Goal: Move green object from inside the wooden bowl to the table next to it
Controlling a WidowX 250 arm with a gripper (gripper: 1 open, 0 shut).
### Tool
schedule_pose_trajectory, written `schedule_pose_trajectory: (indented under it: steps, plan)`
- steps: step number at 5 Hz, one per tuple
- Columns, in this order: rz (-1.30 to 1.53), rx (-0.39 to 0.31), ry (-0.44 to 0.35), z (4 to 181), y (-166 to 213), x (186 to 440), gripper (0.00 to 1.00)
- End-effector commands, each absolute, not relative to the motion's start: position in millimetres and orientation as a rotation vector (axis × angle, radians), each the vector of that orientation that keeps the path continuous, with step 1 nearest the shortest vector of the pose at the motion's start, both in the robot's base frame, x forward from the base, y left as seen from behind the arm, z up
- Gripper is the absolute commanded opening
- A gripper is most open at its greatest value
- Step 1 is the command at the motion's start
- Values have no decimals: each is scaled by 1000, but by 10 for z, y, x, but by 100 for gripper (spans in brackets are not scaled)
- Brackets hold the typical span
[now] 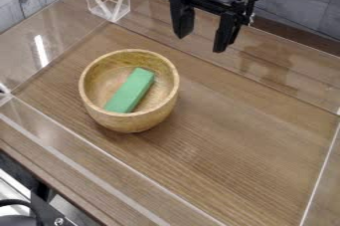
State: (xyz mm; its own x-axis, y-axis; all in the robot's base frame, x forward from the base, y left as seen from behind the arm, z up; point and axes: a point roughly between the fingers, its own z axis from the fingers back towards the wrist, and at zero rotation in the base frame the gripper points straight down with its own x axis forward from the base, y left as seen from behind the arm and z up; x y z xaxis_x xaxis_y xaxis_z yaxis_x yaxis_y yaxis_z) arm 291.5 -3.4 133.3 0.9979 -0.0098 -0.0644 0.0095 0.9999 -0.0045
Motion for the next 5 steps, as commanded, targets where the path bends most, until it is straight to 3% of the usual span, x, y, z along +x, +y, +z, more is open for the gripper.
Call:
schedule_pose_trajectory:
  steps: [1, 3, 4, 5]
  plan:
    - [-30, 1, 77, 1324, 87, 2841, 100]
    - [12, 30, 21, 1141, 531, 2467, 100]
    - [33, 35, -9, 1027, 705, 2388, 100]
    - [76, 39, -42, 959, 625, 2426, 100]
